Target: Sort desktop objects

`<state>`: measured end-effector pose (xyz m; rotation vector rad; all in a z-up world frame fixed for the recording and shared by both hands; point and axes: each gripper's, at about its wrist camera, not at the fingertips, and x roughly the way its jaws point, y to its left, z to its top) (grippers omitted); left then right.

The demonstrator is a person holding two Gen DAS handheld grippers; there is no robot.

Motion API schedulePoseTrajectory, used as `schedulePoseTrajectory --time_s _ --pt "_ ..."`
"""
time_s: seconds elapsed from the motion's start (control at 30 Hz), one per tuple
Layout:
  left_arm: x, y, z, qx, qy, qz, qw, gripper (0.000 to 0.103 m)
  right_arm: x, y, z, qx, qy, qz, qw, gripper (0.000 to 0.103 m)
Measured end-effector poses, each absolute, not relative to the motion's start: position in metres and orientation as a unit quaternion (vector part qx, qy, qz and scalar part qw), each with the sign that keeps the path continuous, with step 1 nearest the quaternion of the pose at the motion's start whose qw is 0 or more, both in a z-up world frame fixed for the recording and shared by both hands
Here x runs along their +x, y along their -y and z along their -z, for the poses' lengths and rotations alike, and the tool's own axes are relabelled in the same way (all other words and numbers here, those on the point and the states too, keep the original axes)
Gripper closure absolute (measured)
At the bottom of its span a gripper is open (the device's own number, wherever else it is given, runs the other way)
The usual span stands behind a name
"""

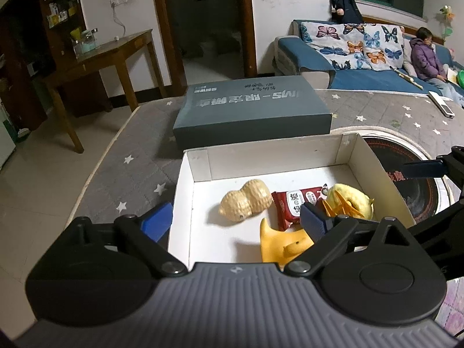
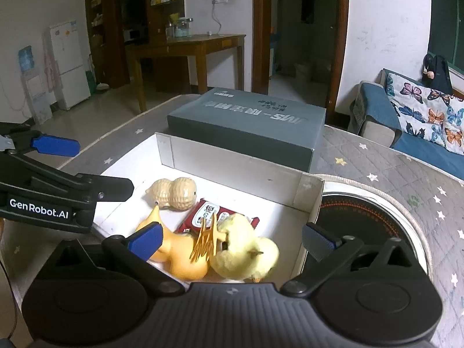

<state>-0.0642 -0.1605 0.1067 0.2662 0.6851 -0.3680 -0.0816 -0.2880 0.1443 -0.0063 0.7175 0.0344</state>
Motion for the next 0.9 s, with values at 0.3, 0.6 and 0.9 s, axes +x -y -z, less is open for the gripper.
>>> schedulePoseTrajectory --time_s 0.3,0.6,0.9 --pt "-0.067 0.158 -0.102 0.144 -0.325 0.153 0.922 0.007 -0.088 0.288 -0.14 0.002 -0.355 -0.014 0.935 0.0" --pt "-0.06 0.157 -0.097 0.147 -0.33 0.146 0.921 0.006 -0.083 0.291 -0.135 0.009 -0.362 -0.012 0.932 0.0" --pt "-0.05 0.157 -0.091 0.15 -0.337 0.141 0.919 0.005 -0.073 0.288 -0.129 0.011 -0.369 -0.018 0.929 0.0"
